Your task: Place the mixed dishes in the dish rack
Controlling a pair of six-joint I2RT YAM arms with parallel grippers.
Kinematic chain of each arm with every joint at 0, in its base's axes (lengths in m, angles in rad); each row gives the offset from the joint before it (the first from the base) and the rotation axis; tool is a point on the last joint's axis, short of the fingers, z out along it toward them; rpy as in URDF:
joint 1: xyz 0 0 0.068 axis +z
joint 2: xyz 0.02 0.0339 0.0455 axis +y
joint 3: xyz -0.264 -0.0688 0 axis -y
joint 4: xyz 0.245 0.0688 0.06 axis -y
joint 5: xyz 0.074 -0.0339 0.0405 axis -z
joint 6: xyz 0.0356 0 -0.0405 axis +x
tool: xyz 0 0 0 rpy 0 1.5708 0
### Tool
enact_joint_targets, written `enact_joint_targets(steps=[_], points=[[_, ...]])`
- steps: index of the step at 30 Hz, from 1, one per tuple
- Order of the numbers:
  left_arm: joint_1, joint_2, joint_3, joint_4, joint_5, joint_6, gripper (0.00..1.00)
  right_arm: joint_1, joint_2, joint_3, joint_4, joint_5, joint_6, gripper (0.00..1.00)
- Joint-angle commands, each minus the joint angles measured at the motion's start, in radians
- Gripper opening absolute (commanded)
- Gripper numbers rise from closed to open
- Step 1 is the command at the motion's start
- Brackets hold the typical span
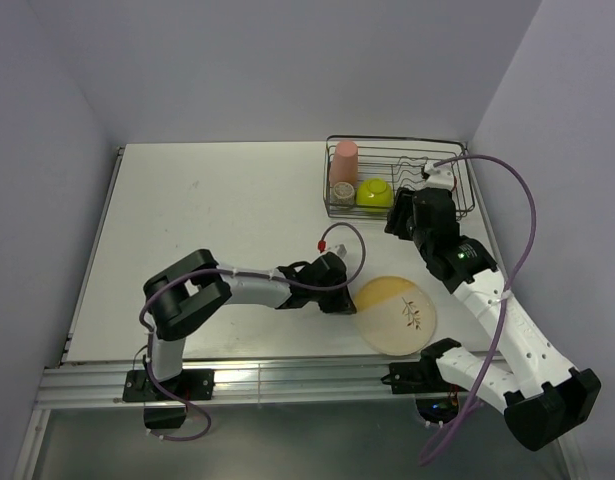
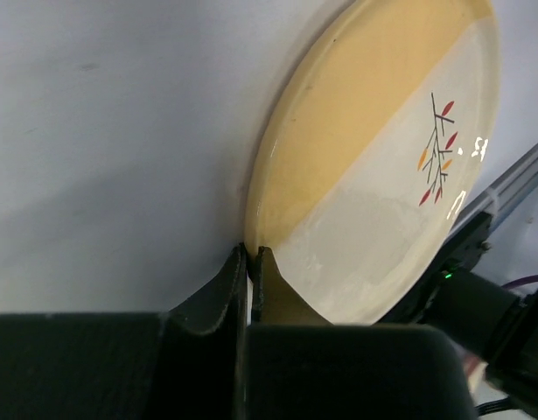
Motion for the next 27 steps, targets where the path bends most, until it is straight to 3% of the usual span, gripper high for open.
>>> enact_joint_targets(steps=[1,12,15,19,22,27], points=[[0.010,0.000,-0.147,-0.254,-0.164,0.184,0.00,0.006,0.003,0.002,0.015,-0.190,-0.032,0.59],[0.032,-0.254,-0.230,-0.367,-0.236,0.290,0.00,0.006,0.144,0.003,-0.045,-0.324,-0.155,0.59],[0.042,-0.317,-0.217,-0.433,-0.256,0.311,0.00,0.005,0.186,-0.018,-0.028,-0.436,-0.158,0.60],[0.067,-0.389,-0.221,-0.464,-0.262,0.331,0.00,0.006,0.211,-0.058,0.030,-0.537,-0.083,0.58],[0.090,-0.426,-0.221,-0.478,-0.259,0.340,0.00,0.006,0.205,-0.090,0.064,-0.502,0.067,0.58],[0.147,-0.472,-0.232,-0.486,-0.249,0.346,0.00,0.006,0.211,-0.113,0.021,-0.504,0.124,0.58]])
